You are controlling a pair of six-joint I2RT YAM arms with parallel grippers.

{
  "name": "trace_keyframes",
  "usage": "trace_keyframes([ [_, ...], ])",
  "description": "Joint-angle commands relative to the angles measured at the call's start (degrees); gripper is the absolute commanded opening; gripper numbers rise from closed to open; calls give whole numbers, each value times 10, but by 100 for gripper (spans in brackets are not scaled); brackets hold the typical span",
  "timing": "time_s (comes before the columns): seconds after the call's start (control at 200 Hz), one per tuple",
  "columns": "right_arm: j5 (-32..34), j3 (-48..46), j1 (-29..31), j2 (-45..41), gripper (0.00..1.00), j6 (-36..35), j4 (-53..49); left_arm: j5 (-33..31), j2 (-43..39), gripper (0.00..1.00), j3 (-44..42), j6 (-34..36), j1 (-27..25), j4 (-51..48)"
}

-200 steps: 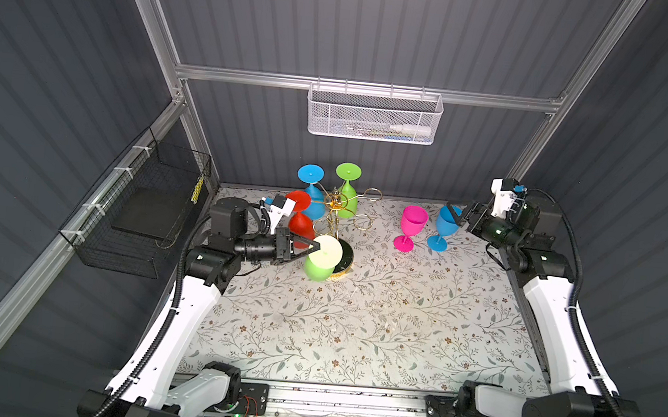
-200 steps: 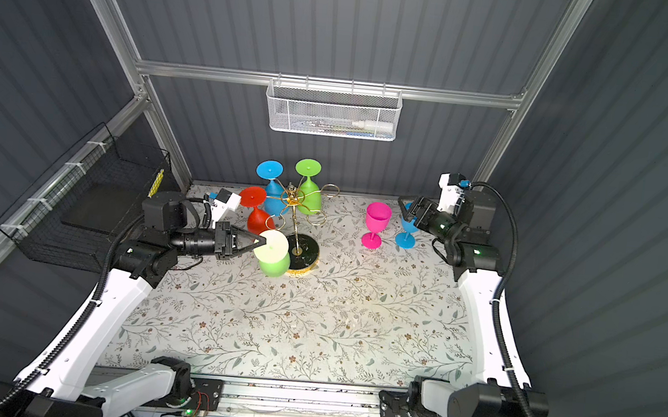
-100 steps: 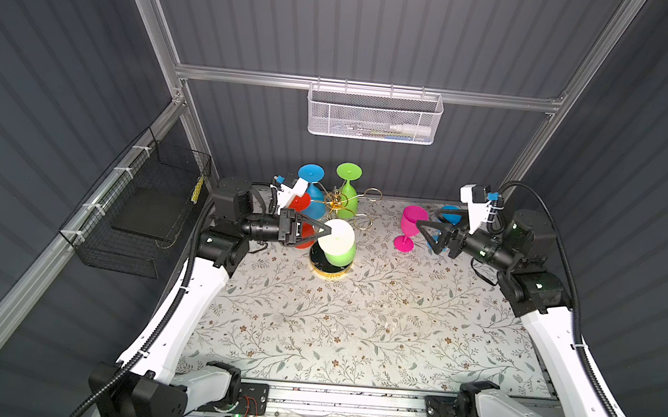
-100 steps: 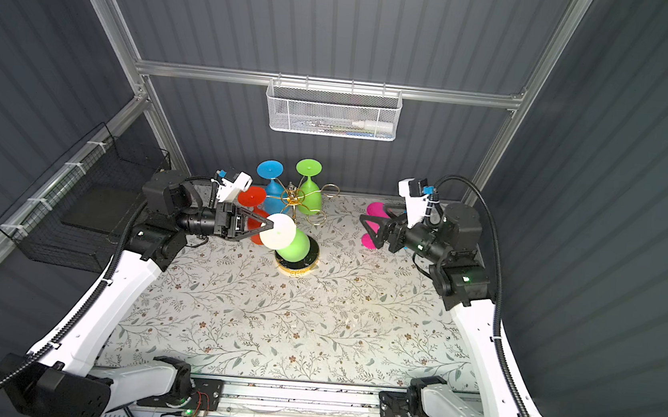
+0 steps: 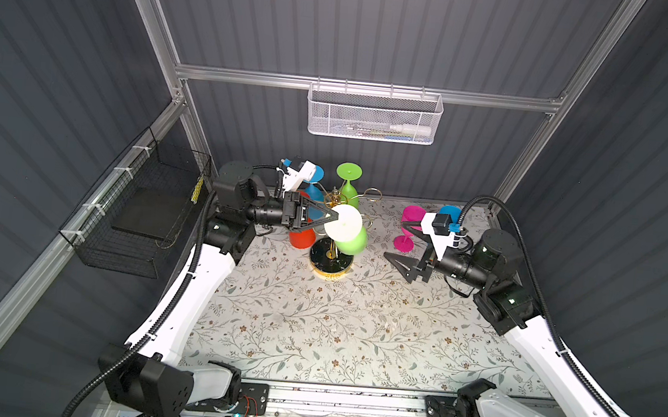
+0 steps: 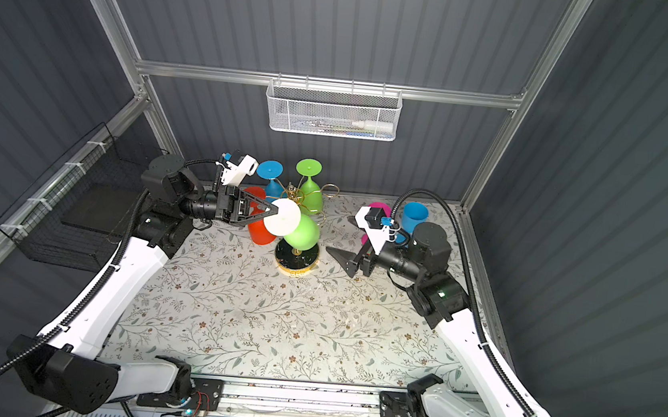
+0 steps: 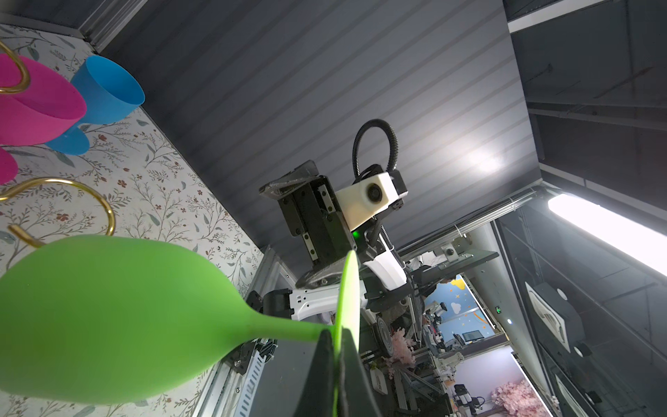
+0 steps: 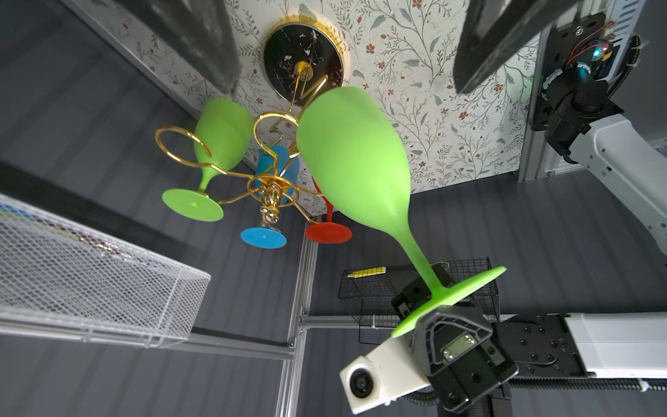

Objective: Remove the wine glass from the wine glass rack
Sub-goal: 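Lift the green glass clear of the rack while the right gripper approaches, then close the right gripper on the green glass's bowl held by the left gripper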

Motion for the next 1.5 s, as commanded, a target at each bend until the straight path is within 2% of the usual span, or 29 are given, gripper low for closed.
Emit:
trace_keyframes([
  [0.0,25,8,22,19,95,-37,57,20,7,0,37,-18,-5,30],
  [0.23,75,46,70,92,97,-58,84,23,24,0,34,-79,-11,106],
  [0.405,99,61,86,133,98,-48,129,29,27,0,43,-83,-16,109],
  [0.645,95,90,99,176,98,-43,143,30,30,0,45,-91,-18,120],
  [0.975,103,105,105,190,95,-29,141,22,28,0,50,-124,-25,166],
  [1.151,118,103,107,185,87,-26,137,19,33,0,49,-140,-26,190],
  [1.496,124,95,107,173,61,-22,127,12,46,0,55,-158,-26,224],
])
